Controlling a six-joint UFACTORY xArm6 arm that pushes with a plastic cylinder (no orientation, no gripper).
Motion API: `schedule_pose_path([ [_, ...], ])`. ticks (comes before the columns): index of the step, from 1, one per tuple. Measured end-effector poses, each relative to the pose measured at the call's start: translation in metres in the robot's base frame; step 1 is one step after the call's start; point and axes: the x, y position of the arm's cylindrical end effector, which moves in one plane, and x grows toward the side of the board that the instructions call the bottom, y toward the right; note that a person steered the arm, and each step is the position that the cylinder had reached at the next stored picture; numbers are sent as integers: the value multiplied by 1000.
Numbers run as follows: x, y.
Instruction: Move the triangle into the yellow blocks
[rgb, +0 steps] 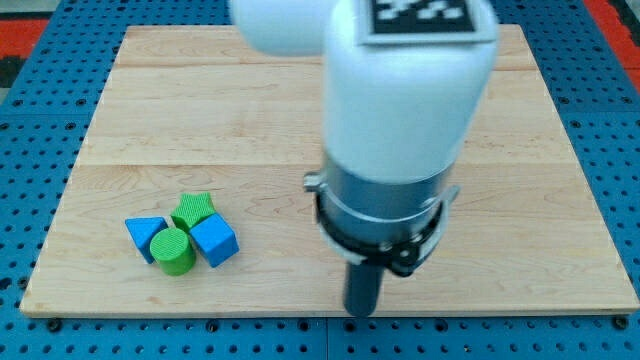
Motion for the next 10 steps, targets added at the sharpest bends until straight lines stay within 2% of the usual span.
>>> schedule_pose_path([
  [1, -2, -79],
  [5, -6, -85],
  [6, -12, -99],
  [7, -36, -130],
  [8, -21, -163],
  [9, -30, -211],
  [10, -69, -180],
])
